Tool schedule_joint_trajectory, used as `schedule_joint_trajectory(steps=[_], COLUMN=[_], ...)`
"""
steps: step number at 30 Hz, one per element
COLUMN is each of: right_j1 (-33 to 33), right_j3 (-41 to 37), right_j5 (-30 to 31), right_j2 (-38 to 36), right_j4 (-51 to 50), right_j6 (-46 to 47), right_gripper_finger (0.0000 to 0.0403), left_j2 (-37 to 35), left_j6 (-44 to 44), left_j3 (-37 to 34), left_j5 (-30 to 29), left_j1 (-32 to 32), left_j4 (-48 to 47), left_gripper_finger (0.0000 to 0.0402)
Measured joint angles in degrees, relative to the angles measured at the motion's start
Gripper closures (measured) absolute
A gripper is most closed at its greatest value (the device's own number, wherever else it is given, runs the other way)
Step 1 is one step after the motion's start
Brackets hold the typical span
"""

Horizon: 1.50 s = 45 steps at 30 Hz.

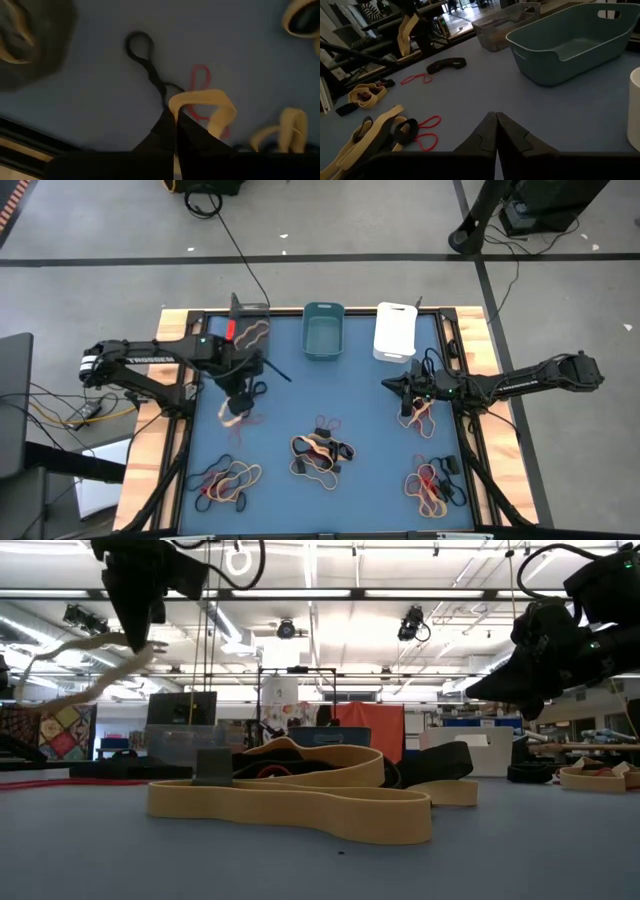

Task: Sort rubber bands into baskets
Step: Put the yellow rubber band into the black bin

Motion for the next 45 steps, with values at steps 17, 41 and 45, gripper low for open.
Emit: schedule_joint_trajectory(steps=[17,41,45], right_j1=[0.00,-0.02,-0.02], right_j3=[0.00,0.00,0.00], right_j5=[0.11,0.39,0.39], right_j2=[0.70,0.70,0.72], right_j4=[0.40,0.38,0.16], right_j6=[-0.33,-0.76,-1.34], right_gripper_finger=[0.0389,0.0386,0.0391], left_j2=[-0.10,5.17,8.21], left_j6=[8.91,22.40,22.69], left_j3=[-3.37,-4.34,-5.72], left_j5=[-12.45,-12.70,-12.72], left_j1=[13.32,38.87,40.62], left_j4=[15.79,35.56,36.29], left_gripper_finger=[0.0397,0.0397,0.0396])
